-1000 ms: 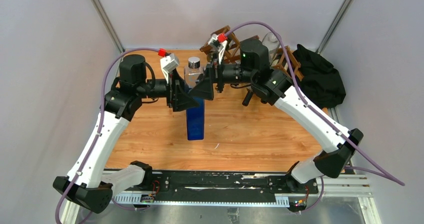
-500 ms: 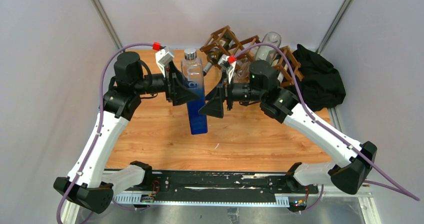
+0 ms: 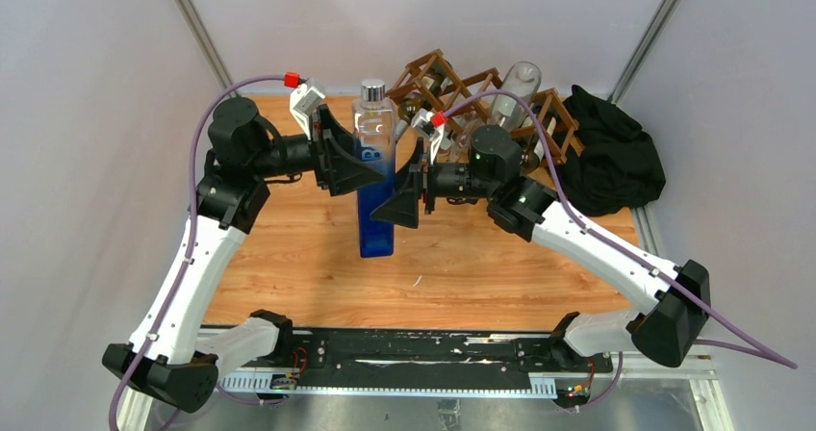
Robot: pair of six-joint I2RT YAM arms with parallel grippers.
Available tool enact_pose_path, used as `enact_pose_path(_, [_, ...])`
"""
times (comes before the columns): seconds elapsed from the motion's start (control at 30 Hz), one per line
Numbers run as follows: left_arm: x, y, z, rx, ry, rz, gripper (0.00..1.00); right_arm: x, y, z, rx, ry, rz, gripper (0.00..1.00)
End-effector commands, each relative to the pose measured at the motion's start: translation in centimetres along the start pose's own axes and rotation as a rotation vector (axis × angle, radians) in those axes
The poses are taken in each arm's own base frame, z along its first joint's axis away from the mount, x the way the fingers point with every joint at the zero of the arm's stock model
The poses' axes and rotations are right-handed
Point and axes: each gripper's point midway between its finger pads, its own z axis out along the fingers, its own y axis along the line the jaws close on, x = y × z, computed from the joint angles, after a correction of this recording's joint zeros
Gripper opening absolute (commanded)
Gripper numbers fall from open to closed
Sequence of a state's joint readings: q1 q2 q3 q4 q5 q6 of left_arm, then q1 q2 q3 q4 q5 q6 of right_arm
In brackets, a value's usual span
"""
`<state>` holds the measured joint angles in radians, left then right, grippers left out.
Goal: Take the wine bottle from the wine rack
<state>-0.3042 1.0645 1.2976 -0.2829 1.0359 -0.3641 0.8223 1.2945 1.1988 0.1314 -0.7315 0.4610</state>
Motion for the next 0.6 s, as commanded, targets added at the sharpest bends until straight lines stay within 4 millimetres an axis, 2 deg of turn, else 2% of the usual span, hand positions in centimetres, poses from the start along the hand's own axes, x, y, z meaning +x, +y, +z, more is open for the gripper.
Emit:
enact_pose_path(0.0, [-4.0, -4.6, -1.1, 0.104, -0.106, 0.127, 0.00, -0.7, 0.2, 0.9, -0.010, -0.051, -0.017, 0.96])
enact_pose_path(0.07, [-4.1, -4.9, -1.1, 0.110, -0.111, 0.118, 0.00, -0.7, -0.3, 0.8, 0.015, -0.062, -0.020, 0.97])
enact_pose_path(0.17, [-4.1, -5.2, -1.2, 0.121, -0.113, 0.114, 0.00, -1.1, 0.3, 0.8, -0.016, -0.097, -0.021, 0.94])
enact_pose_path(0.23, [-4.2, -5.3, -1.2, 0.129, -0.118, 0.111, 0.00, -1.1, 0.9, 0.9, -0.055, -0.100, -0.014, 0.84])
enact_pose_path(0.3, [-4.2, -5.3, -1.2, 0.130, -0.119, 0.108, 0.00, -1.0, 1.3, 1.0, -0.086, -0.091, -0.005, 0.68])
enact_pose_path(0.33, [-4.2, -5.2, -1.1, 0.125, -0.119, 0.104, 0.12, -0.8, 1.3, 1.1, -0.096, -0.085, -0.001, 0.59])
enact_pose_path(0.37, [-4.1, -5.0, -1.1, 0.118, -0.116, 0.095, 0.31, -0.7, 1.4, 1.1, -0.104, -0.080, -0.002, 0.47])
enact_pose_path(0.4, [-3.9, -4.8, -1.1, 0.111, -0.108, 0.087, 0.56, -0.6, 1.5, 1.1, -0.106, -0.075, -0.001, 0.36])
enact_pose_path(0.43, [-3.6, -4.6, -1.1, 0.099, -0.095, 0.070, 0.78, -0.5, 1.3, 1.1, -0.099, -0.070, -0.005, 0.18])
enact_pose_path(0.47, [-3.3, -4.3, -1.1, 0.087, -0.087, 0.067, 0.94, -0.5, 1.2, 1.1, -0.086, -0.063, -0.008, 0.08])
enact_pose_path(0.5, [-3.1, -4.1, -1.1, 0.078, -0.080, 0.070, 0.99, -0.3, 1.0, 1.0, -0.072, -0.053, -0.014, 0.02])
enact_pose_path(0.57, [-2.8, -3.9, -1.1, 0.070, -0.060, 0.101, 1.00, 0.0, 0.8, 0.8, -0.058, -0.029, -0.035, 0.00])
